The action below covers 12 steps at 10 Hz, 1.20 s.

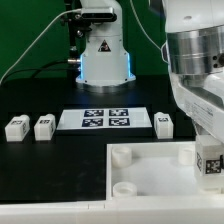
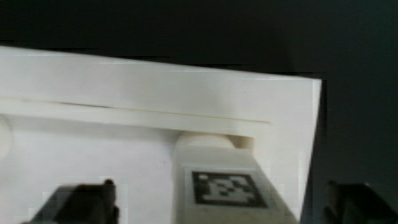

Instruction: Assemble one leg

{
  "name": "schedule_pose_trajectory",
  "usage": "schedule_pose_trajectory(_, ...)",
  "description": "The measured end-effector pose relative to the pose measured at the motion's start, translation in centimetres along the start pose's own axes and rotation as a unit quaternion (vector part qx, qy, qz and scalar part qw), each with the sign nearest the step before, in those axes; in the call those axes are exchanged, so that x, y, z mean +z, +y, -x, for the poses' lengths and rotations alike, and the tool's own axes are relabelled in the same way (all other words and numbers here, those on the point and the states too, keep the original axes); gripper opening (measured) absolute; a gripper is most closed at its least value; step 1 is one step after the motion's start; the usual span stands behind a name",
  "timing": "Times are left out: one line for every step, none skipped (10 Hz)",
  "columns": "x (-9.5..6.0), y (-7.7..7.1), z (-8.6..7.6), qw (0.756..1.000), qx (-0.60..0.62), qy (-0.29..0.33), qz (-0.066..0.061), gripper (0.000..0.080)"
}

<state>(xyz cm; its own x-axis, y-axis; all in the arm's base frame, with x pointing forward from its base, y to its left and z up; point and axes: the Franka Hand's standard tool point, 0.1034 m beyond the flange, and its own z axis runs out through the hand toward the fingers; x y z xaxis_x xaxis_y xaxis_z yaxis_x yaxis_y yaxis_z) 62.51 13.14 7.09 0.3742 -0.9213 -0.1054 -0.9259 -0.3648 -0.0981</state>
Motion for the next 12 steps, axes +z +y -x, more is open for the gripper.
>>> schedule_pose_trajectory(-0.2,-0.2,0.1,0.996,-0.087,0.003,0.003,0.0645)
schedule_pose_trajectory(-0.3,-0.3,0.0,0.986,-0.165,0.005,0.002,0.0645)
schedule_pose_trajectory(-0.2,-0.3,0.0,0.980,-0.198,0.005,0.003,0.0645)
schedule_pose_trajectory(-0.2,-0.2,-0.1,0.969,-0.246,0.005,0.004,0.0649)
schedule_pose_trajectory(-0.2,-0.2,-0.2,0.961,-0.277,0.005,0.005,0.0649)
schedule_pose_trajectory(-0.3,-0.2,-0.4,0.937,-0.348,0.010,0.010,0.0649)
schedule_pose_trajectory(-0.3,-0.2,-0.8,0.899,-0.438,0.018,0.017,0.0649)
schedule_pose_trajectory(-0.3,-0.2,-1.0,0.872,-0.489,0.017,0.019,0.0649)
schedule_pose_trajectory(-0.4,-0.1,-1.3,0.844,-0.535,0.017,0.021,0.0649)
schedule_pose_trajectory(-0.4,-0.1,-1.3,0.831,-0.556,0.017,0.022,0.0649)
schedule_pose_trajectory(-0.4,-0.1,-1.3,0.842,-0.539,0.017,0.021,0.0637)
schedule_pose_trajectory(-0.4,-0.1,-1.3,0.847,-0.531,0.018,0.021,0.0637)
